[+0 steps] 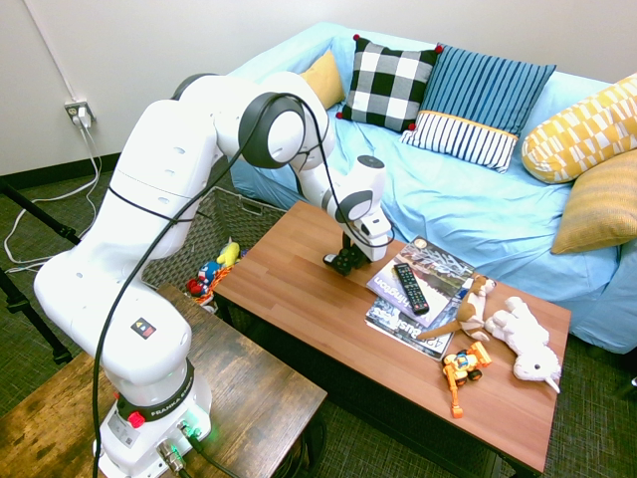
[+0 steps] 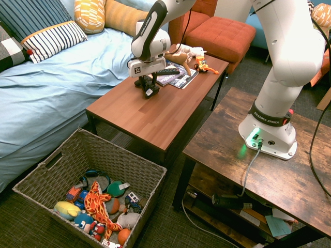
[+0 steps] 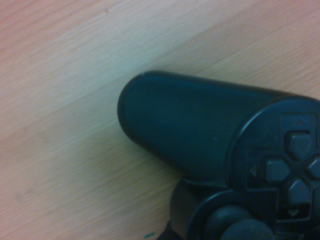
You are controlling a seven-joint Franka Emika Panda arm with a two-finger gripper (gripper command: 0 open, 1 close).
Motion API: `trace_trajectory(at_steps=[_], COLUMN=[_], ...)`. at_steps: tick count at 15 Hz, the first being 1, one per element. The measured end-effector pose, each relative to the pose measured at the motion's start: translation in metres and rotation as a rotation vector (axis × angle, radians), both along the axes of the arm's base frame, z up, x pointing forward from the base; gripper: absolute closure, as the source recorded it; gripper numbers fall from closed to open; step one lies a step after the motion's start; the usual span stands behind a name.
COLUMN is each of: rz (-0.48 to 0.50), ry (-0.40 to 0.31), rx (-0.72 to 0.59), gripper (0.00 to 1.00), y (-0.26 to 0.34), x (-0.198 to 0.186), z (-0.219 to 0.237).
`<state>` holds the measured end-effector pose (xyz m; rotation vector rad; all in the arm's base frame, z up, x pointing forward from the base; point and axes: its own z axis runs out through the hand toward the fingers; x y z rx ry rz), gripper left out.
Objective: Put the gamepad in the basket
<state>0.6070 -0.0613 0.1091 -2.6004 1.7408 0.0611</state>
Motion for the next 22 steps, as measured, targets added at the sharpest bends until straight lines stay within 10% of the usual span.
trace_trajectory(at_steps=[8, 20, 21, 22], rz=[0.299, 0.595, 0.606, 0.614], ry=[-0.155, -0.019, -0.001, 0.013], rx=[-0.024, 0.018, 0.015, 0.011], gripper=[1.00, 1.00, 0.00, 0.00], y=[0.209, 0.467, 0.472, 0.474], x=[-0.023, -0.091, -0.098, -0.104], z=[0.141, 0.006, -0.007, -0.017])
